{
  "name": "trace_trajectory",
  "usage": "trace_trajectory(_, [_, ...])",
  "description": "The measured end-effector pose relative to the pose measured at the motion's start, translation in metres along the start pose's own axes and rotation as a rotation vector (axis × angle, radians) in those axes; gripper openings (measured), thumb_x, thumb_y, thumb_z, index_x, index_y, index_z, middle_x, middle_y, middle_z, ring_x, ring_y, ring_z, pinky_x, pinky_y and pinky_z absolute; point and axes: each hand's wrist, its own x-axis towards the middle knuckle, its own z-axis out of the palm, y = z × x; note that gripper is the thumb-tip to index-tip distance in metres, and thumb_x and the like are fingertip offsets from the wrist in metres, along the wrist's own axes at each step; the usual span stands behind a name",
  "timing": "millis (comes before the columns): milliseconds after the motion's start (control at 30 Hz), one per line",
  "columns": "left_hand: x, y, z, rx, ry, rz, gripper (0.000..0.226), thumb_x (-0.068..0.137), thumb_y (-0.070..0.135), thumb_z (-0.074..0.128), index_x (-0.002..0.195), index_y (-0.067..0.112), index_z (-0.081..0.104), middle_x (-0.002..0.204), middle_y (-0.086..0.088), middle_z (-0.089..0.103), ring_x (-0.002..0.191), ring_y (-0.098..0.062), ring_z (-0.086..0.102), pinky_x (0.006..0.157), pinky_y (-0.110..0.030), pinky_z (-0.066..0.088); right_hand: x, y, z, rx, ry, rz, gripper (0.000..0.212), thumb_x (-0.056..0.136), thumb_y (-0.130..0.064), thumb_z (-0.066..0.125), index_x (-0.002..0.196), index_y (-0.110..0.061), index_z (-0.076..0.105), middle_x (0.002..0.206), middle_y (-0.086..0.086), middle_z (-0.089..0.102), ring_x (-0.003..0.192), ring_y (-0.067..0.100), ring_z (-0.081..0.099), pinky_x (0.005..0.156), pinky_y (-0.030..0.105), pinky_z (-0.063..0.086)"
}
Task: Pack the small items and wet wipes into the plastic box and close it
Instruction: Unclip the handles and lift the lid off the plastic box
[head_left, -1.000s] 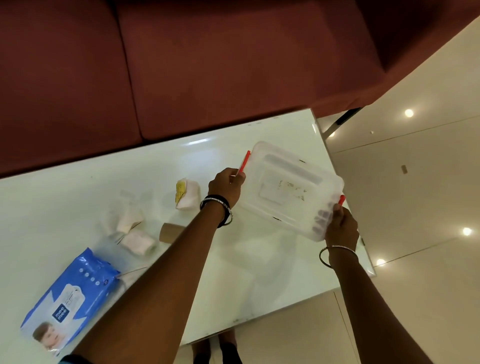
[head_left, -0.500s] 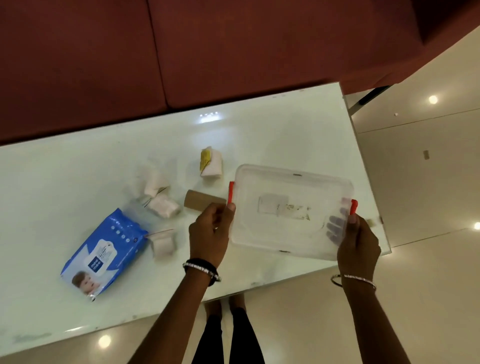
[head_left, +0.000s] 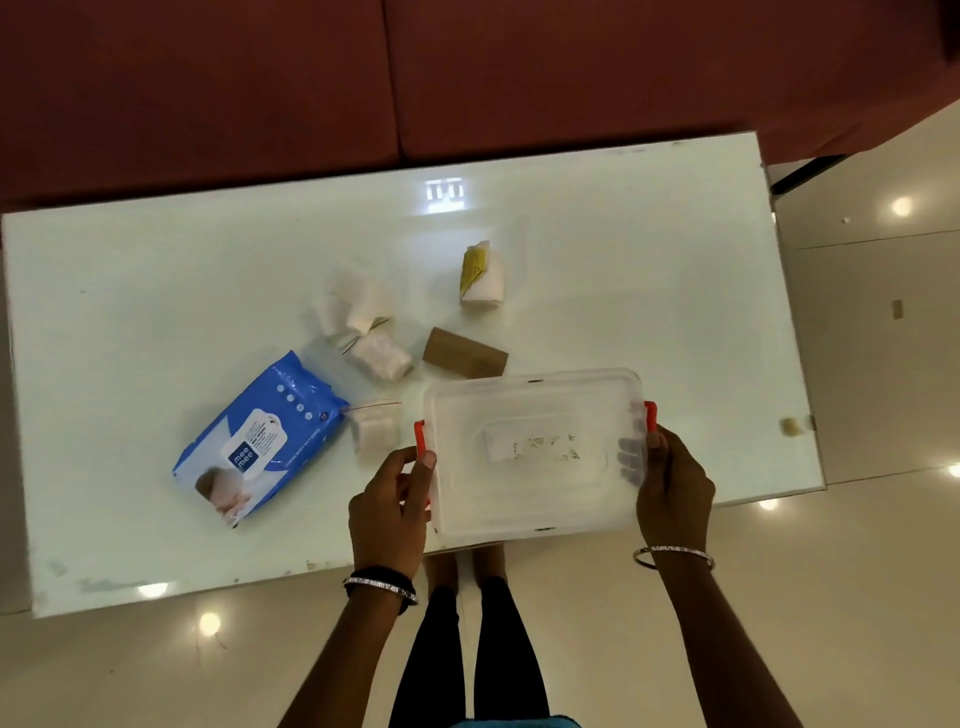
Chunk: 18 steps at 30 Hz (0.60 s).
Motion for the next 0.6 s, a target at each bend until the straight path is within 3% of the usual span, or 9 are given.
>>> trace_trajectory(133, [0.007,-0.005,0.003,0.103,0.079,0.067,0.044,0.092,0.042,0.045,0.116,0.013,0.068,0.079,-0.005,0.074,0.059,-0.01,0.061,0.059,-0.031,0.058,0.003,-0.004,0.011,-0.06,0.019,-0.029,0.045,0.105,-0.034,0.029,0.115,-0.008,0.065,0.086,0.014,0.075,0.076,0.036,0.071,0.07,0.051,0.057])
trace_trajectory(233, [0.008,-0.009,0.005,0.134,0.08,0.097,0.045,0.092,0.041,0.043,0.116,0.012,0.068,0.078,-0.007,0.075,0.06,-0.017,0.066,0.059,-0.035,0.059,0.005,-0.006,0.015,-0.108,0.052,-0.038,0.037,0.105,-0.022,0.033,0.114,-0.005,0.065,0.085,0.016,0.075,0.073,0.038,0.068,0.068,0.045,0.056])
trace_trajectory(400, [0.01,-0.011,0.007,0.178,0.102,0.154,0.031,0.095,0.027,0.05,0.103,0.007,0.072,0.07,-0.008,0.073,0.051,-0.012,0.056,0.054,-0.023,0.048,0.005,-0.009,0.017,-0.139,0.086,-0.029,0.033,0.105,-0.018,0.035,0.113,-0.004,0.063,0.081,0.019,0.072,0.069,0.039,0.064,0.063,0.037,0.049])
trace_trajectory(533, [0.016,-0.017,0.006,0.151,0.089,0.072,0.032,0.095,0.029,0.048,0.08,0.008,0.067,0.064,-0.003,0.065,0.054,-0.02,0.062,0.053,-0.017,0.046,0.005,-0.01,0.017,-0.175,0.098,-0.022,0.032,0.105,-0.018,0.036,0.111,-0.003,0.063,0.077,0.02,0.071,0.067,0.04,0.064,0.06,0.038,0.047])
trace_trajectory(600, [0.019,-0.02,0.007,0.103,0.065,0.022,0.031,0.095,0.03,0.047,0.08,0.009,0.064,0.069,-0.005,0.066,0.06,-0.022,0.063,0.056,-0.021,0.051,0.008,-0.01,0.017,-0.189,0.104,-0.027,0.03,0.104,-0.017,0.037,0.108,-0.002,0.063,0.075,0.021,0.07,0.065,0.041,0.063,0.06,0.039,0.048])
